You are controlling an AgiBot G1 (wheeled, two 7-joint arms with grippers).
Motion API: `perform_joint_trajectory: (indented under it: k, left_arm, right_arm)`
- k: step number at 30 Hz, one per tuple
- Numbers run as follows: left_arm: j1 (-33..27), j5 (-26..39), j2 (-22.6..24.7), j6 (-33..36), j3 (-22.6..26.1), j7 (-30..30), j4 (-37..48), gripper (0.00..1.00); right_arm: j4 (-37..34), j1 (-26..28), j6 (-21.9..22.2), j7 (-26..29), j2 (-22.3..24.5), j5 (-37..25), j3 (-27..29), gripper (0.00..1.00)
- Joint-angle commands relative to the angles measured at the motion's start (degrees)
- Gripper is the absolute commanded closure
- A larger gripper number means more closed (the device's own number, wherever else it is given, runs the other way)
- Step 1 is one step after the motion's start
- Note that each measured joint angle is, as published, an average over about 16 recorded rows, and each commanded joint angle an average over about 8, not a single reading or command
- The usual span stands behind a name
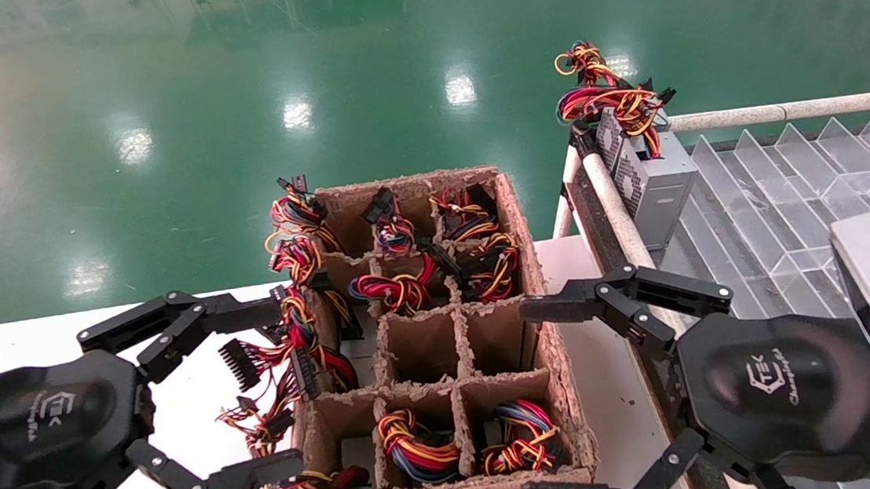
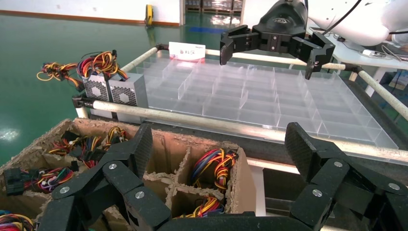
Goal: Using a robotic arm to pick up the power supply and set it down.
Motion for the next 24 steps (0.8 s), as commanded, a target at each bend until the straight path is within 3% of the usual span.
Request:
perform_joint_trajectory:
  k: [1, 24]
  left_arm:
    - [0.0, 0.0, 0.0, 0.0, 0.0, 0.0, 0.0, 0.0]
    - [0.0, 0.0, 0.0, 0.0, 0.0, 0.0, 0.0, 0.0]
  right_arm:
    - [-0.1, 0.08, 0.01, -0.03, -0.02, -0.07, -0.01, 0.0]
    - [-0.43, 0.34, 0.1, -0.15, -0.1, -0.29, -0.1, 0.0]
